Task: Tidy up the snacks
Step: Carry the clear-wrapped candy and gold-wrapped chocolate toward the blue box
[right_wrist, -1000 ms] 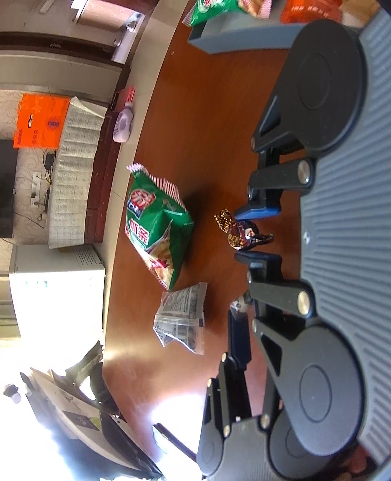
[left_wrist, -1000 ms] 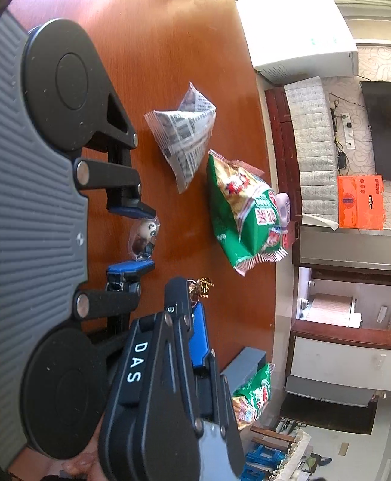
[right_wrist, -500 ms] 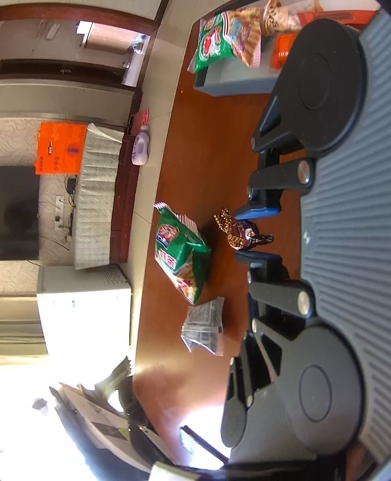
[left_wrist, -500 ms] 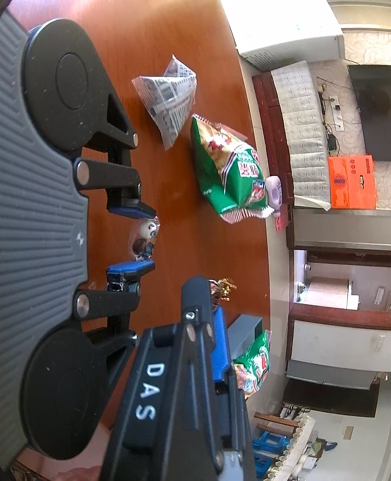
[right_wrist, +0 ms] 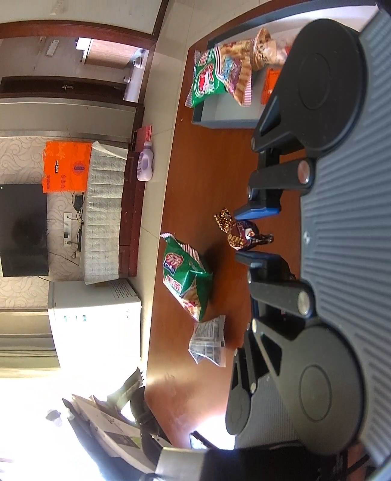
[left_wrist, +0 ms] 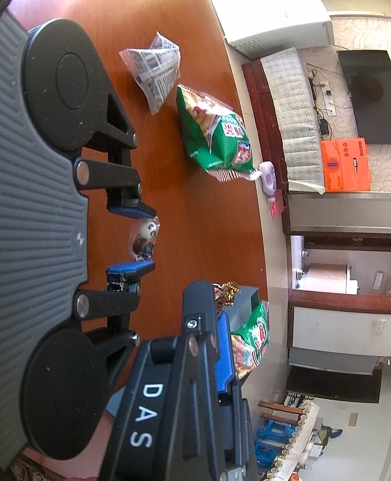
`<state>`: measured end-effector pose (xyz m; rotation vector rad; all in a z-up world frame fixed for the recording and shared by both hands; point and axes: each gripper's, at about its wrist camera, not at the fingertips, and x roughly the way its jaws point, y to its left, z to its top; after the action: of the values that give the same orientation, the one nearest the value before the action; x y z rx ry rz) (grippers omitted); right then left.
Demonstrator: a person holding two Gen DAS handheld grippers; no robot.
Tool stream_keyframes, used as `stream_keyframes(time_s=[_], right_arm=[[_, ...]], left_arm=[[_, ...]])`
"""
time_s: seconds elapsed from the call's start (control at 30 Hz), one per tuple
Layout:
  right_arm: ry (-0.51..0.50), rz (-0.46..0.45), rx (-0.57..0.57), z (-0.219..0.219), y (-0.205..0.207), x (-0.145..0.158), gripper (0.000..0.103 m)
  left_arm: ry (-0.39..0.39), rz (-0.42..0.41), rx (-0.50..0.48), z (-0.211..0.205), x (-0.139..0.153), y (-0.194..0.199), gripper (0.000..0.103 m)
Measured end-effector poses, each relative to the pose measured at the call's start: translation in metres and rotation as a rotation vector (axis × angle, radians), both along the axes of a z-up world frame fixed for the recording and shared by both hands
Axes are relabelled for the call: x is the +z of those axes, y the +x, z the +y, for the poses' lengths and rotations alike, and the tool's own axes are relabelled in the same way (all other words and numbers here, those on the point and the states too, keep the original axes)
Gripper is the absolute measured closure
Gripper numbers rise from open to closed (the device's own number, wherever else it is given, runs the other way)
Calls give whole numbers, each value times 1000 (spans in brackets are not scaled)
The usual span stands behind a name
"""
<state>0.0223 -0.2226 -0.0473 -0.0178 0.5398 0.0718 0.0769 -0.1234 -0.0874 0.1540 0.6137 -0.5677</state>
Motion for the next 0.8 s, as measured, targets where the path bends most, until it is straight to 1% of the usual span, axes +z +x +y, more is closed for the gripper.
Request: stream_keyframes(time_s=[0.57,0.8], right_arm=[[-15,-35,-49,-30,-24,13,78],[-22,-36,-78,-45,-34,14,78]], left_arm=[[-21,-21,-46,-39,11,-12,68],[-31,-23,-74,-55,14,-18,68]])
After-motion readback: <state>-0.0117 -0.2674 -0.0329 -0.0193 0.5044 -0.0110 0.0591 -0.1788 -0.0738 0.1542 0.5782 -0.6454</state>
